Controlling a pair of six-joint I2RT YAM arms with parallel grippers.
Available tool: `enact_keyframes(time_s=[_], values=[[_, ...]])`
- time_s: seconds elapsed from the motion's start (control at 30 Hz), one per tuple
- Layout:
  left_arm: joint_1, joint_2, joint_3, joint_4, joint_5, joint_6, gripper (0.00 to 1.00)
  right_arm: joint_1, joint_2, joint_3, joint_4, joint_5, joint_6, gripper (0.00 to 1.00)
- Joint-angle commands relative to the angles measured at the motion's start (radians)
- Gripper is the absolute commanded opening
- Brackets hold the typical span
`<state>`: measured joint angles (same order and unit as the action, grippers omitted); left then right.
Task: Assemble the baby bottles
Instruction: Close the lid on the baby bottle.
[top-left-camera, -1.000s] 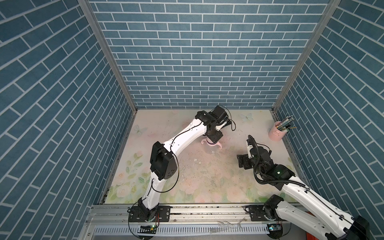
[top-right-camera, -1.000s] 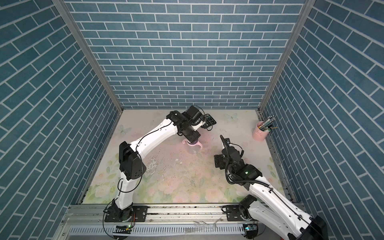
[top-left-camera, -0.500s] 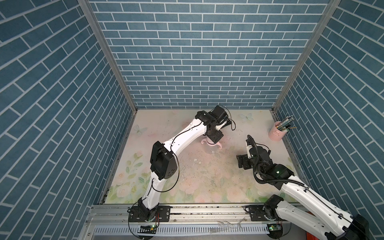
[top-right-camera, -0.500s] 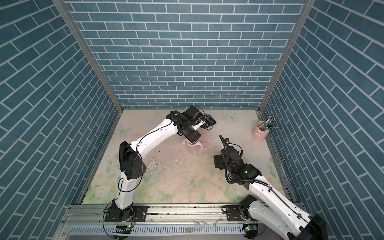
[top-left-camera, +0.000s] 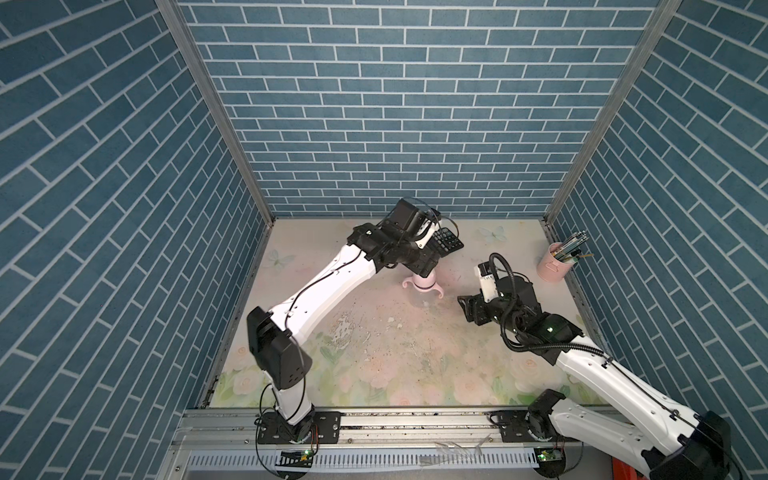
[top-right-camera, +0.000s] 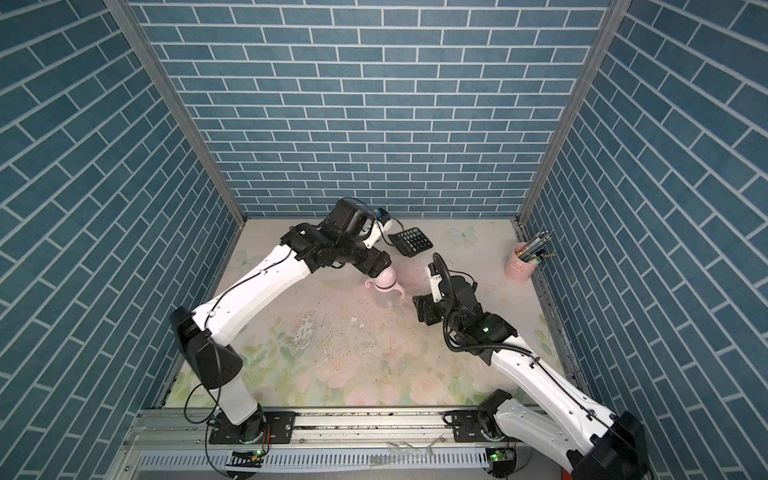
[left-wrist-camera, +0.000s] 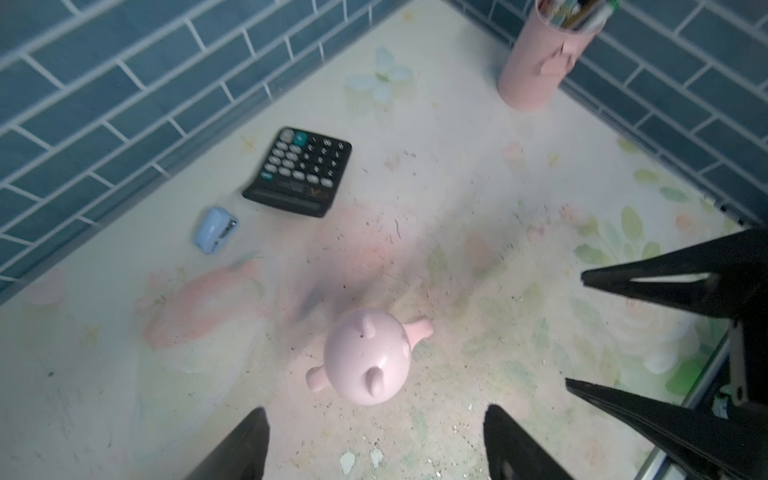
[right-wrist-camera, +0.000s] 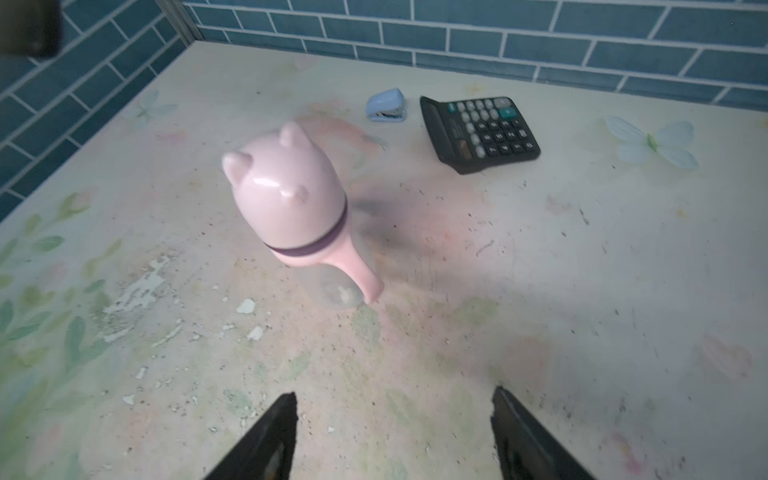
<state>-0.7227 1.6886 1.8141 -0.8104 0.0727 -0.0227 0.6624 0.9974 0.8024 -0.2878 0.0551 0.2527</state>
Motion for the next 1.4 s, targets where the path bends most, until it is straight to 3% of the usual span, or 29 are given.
enact_keyframes(time_s=[0.0, 0.13, 0.4, 0.8, 1.37], values=[[0.041, -0.078, -0.146, 0.156, -0.075, -0.081, 0.81, -0.021, 0.116, 0.11, 0.101, -0.115, -0.064, 0.63], [0.099, -0.137, -0.321, 0.294, -0.012, -0.147, 0.76, -0.047, 0.302, 0.274, 0.114, -0.221, -0.087, 0.47], [0.107, -0.107, -0.432, 0.459, 0.018, -0.199, 0.67, -0.057, 0.487, 0.393, 0.195, -0.285, -0.084, 0.39], [0.1, -0.095, -0.493, 0.54, 0.045, -0.249, 0.62, -0.056, 0.517, 0.279, 0.337, -0.27, -0.048, 0.35], [0.036, -0.068, -0.532, 0.553, -0.073, -0.295, 0.58, -0.046, 0.514, 0.209, 0.446, -0.207, 0.001, 0.32]])
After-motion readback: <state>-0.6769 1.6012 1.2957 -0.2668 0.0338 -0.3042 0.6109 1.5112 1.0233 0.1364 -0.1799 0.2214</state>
